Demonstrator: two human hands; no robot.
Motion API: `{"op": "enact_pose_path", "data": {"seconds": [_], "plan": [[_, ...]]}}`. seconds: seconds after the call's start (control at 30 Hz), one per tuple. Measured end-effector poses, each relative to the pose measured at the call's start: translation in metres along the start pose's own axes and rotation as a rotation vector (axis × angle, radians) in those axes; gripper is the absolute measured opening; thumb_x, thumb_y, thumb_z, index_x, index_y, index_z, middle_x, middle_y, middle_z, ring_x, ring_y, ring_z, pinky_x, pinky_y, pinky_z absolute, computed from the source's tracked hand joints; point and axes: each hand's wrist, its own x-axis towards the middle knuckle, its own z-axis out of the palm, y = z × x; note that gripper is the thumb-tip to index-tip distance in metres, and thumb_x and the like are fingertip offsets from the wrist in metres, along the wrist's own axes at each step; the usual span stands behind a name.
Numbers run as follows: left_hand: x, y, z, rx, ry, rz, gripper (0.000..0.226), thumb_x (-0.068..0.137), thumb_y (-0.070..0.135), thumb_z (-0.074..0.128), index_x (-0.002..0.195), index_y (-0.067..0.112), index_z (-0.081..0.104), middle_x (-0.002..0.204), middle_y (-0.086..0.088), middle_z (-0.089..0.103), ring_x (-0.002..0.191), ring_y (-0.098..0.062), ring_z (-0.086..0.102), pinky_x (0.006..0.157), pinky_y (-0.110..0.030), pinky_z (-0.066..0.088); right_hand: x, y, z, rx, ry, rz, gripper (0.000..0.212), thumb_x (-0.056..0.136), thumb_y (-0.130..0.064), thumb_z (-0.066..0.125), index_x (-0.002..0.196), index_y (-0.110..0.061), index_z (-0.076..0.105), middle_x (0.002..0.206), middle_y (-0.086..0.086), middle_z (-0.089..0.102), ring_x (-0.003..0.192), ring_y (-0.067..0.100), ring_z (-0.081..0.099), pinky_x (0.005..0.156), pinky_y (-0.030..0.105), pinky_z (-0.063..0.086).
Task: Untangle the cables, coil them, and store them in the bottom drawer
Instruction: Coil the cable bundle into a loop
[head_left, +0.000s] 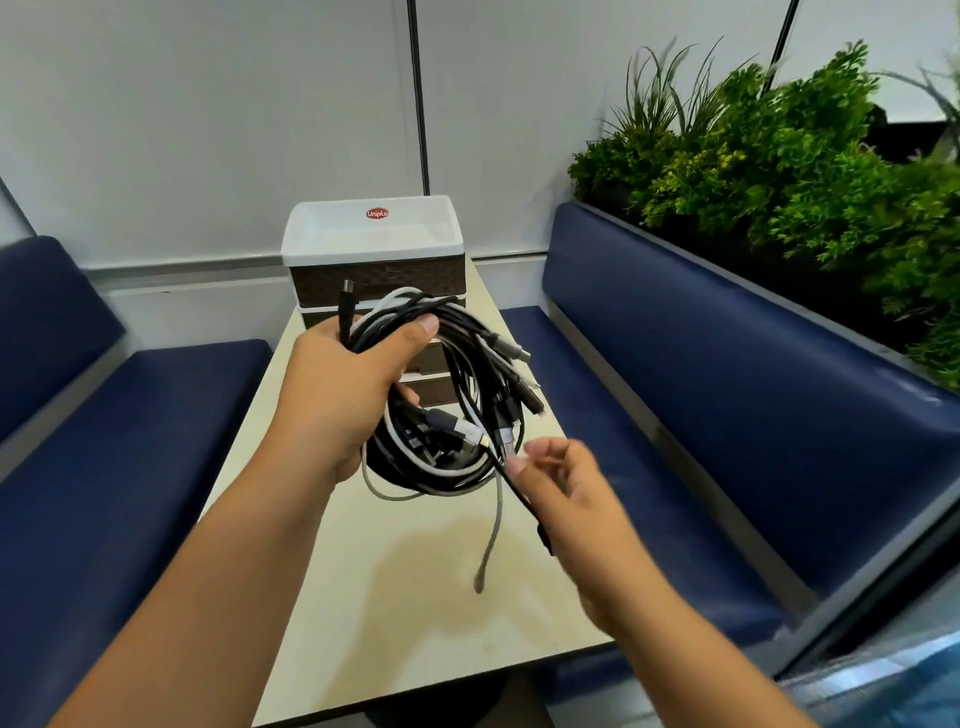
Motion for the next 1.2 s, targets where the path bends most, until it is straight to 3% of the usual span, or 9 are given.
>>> {"op": "enact_pose_path", "data": {"seconds": [0.17,0.27,0.37,0.47,0.63,0.83,0.93,1.07,1.2], "plan": [[0.003,-0.008,0.001,0.036,0.027,0.002,0.018,0.082,0.024,0.076,0.073,0.018,0.062,0.048,0.012,0.059,0.04,-0.013,0.052,0.044,-0.023,0.047,-0.007,0.013,0.013,0.073,-0.177,0.09,0.017,0.096,-0.025,0.057,0.105,-0.011,0.063,0.084,0.004,0.074,0.088,0.018,0.072,0.073,0.041,0.047],[0.005,-0.016,0.0,0.055,0.043,-0.024,0.019,0.082,0.026,0.077,0.077,0.014,0.062,0.048,0.012,0.059,0.042,-0.016,0.054,0.045,-0.025,0.048,-0.012,0.012,0.012,0.017,-0.216,0.094,0.021,0.097,-0.027,0.056,0.102,-0.008,0.063,0.065,0.0,0.053,0.058,0.014,0.06,0.069,0.046,0.048],[0.004,-0.023,0.001,0.093,0.057,-0.029,0.02,0.08,0.028,0.078,0.082,0.013,0.065,0.05,0.01,0.059,0.043,-0.016,0.056,0.045,-0.026,0.049,-0.016,0.003,0.008,-0.464,-0.122,-0.036,0.024,0.1,-0.038,0.045,0.091,-0.019,0.056,0.063,-0.006,0.046,0.055,0.011,0.045,0.058,0.035,0.045],[0.002,-0.03,0.002,0.18,0.061,-0.001,0.022,0.079,0.032,0.078,0.086,0.015,0.067,0.059,0.006,0.064,0.045,-0.017,0.061,0.05,-0.03,0.051,-0.021,-0.011,0.0,-1.149,0.038,-0.27,0.028,0.104,-0.043,0.028,0.086,-0.022,0.035,0.065,-0.003,0.041,0.063,0.023,0.042,0.046,0.028,0.021],[-0.002,-0.033,0.006,0.311,0.039,0.05,0.022,0.078,0.037,0.077,0.089,0.021,0.067,0.073,0.003,0.07,0.048,-0.019,0.065,0.057,-0.036,0.057,-0.022,-0.051,-0.009,-1.448,0.07,-0.686,0.037,0.097,-0.035,0.053,0.075,-0.025,0.024,0.055,-0.007,0.015,0.039,0.014,0.013,0.04,0.027,0.005],[-0.008,-0.026,0.006,0.366,-0.027,0.033,0.024,0.078,0.039,0.077,0.09,0.021,0.066,0.075,0.001,0.071,0.047,-0.016,0.065,0.053,-0.03,0.053,-0.017,-0.111,-0.029,-1.651,-0.189,-0.81,0.02,0.102,-0.02,0.041,0.09,-0.026,0.026,0.084,-0.006,0.034,0.071,0.02,0.038,0.062,0.032,0.034],[-0.008,-0.021,0.0,0.377,-0.063,0.015,0.027,0.077,0.041,0.077,0.09,0.02,0.066,0.076,0.0,0.07,0.048,-0.018,0.066,0.053,-0.032,0.053,-0.002,-0.13,-0.045,-1.695,-0.239,-0.975,0.007,0.097,-0.014,0.053,0.092,-0.018,0.049,0.095,0.001,0.045,0.082,0.023,0.043,0.069,0.035,0.042],[-0.008,-0.015,-0.008,0.358,-0.125,-0.005,0.024,0.078,0.039,0.077,0.089,0.021,0.068,0.074,0.002,0.07,0.049,-0.02,0.065,0.05,-0.029,0.05,0.023,-0.141,-0.073,-1.841,-0.061,-1.228,0.005,0.082,-0.015,0.072,0.082,-0.017,0.067,0.088,0.005,0.049,0.083,0.028,0.045,0.066,0.04,0.04],[-0.011,-0.007,-0.01,0.38,-0.198,0.003,0.017,0.08,0.038,0.077,0.086,0.024,0.07,0.058,0.009,0.065,0.048,-0.018,0.064,0.049,-0.027,0.049,0.037,-0.147,-0.085,-1.793,-0.13,-1.241,0.006,0.083,-0.013,0.074,0.087,-0.01,0.07,0.078,0.005,0.048,0.069,0.024,0.041,0.054,0.04,0.042]]}}
